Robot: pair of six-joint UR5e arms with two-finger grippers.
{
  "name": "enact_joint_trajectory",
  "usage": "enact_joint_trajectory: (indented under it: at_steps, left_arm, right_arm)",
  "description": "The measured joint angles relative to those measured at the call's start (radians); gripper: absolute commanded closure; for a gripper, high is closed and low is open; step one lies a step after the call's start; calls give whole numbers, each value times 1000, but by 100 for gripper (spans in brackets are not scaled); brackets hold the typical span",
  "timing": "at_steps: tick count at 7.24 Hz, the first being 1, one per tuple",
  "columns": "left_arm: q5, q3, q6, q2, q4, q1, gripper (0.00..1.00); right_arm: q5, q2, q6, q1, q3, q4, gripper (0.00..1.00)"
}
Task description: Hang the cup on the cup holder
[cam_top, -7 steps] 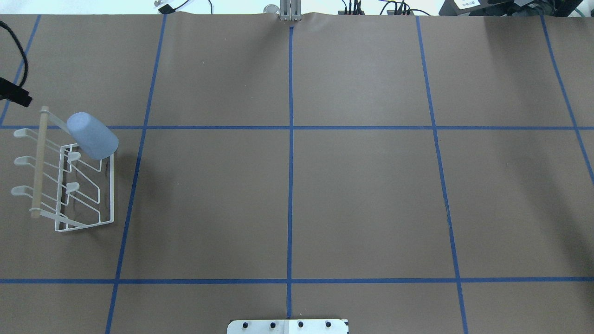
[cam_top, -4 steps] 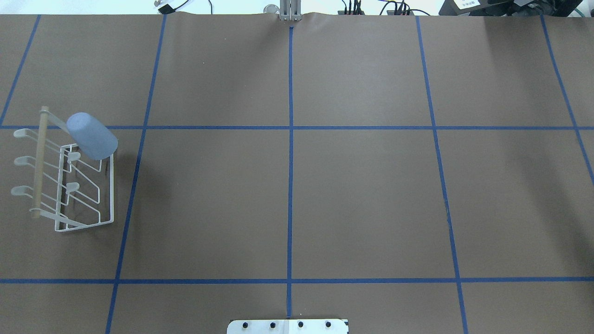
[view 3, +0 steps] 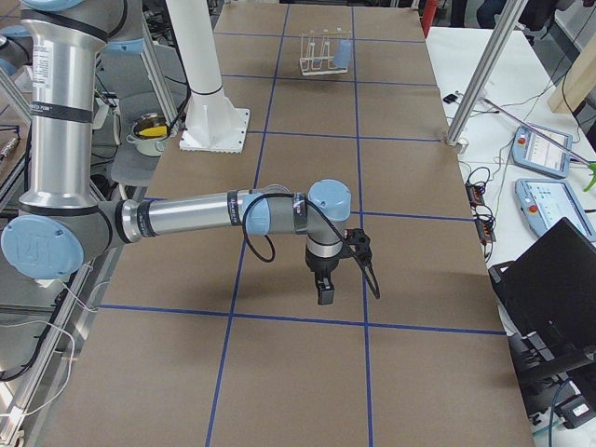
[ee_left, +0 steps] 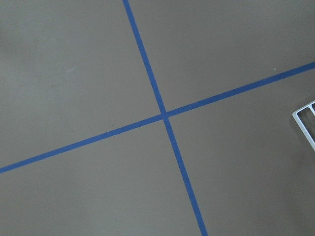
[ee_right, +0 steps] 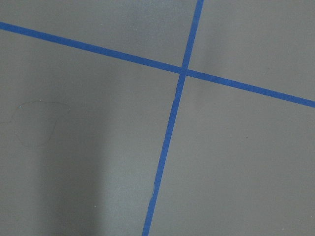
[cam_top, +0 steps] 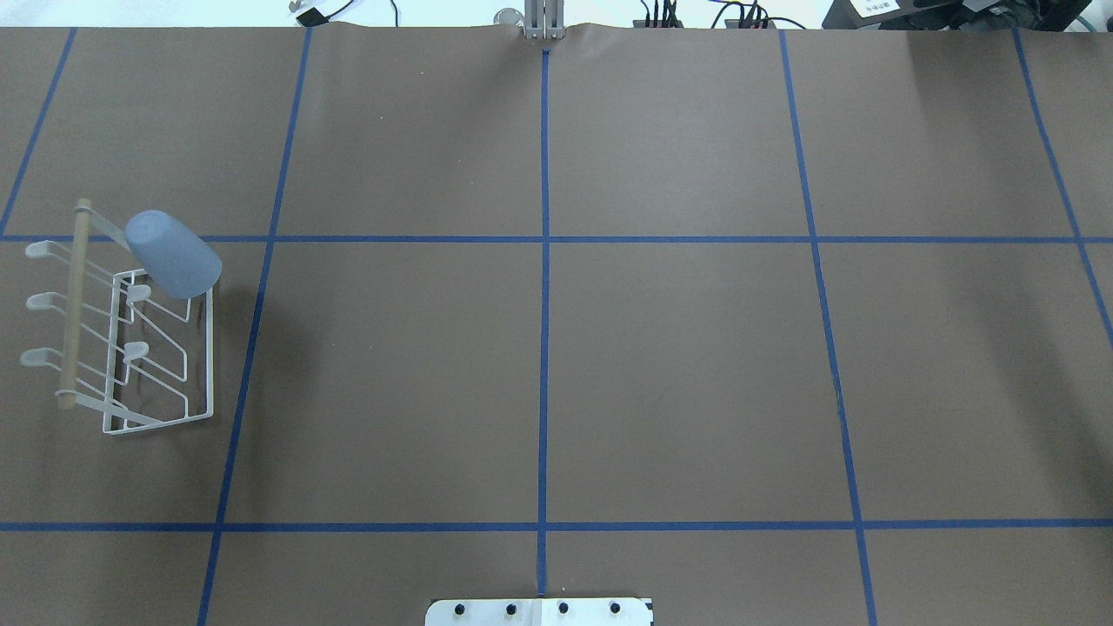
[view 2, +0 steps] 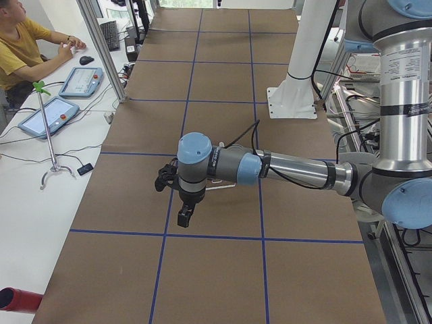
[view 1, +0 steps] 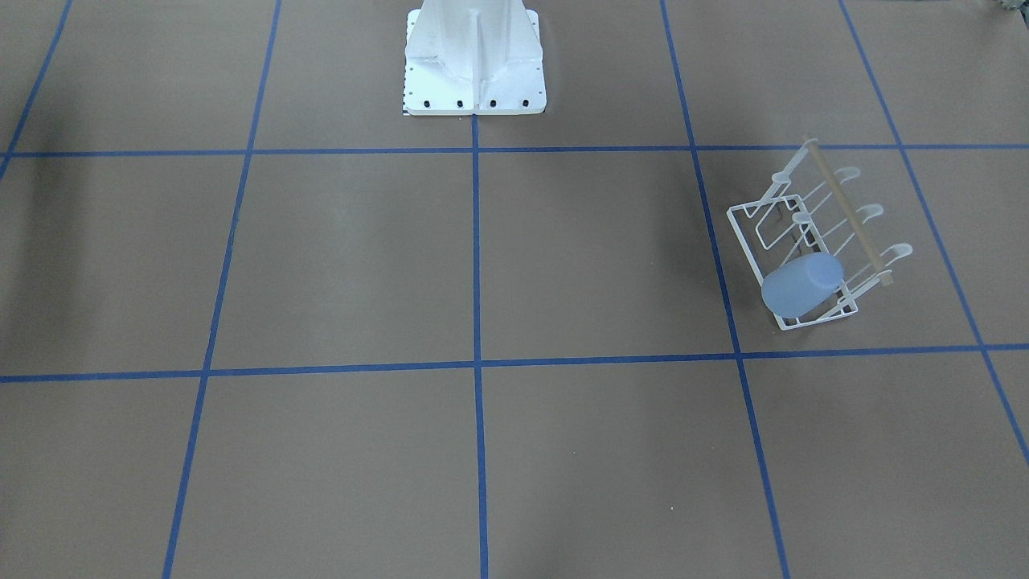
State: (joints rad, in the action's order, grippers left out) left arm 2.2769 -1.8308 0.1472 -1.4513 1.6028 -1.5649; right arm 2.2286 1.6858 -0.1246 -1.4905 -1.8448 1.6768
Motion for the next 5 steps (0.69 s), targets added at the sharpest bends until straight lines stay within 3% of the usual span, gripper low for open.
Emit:
enact_joint_trajectory:
  at_steps: [5]
  left_arm:
    - [61,1,3,24,61,-37,2]
  right_arm:
    - [0,0,22,1,0,1,0]
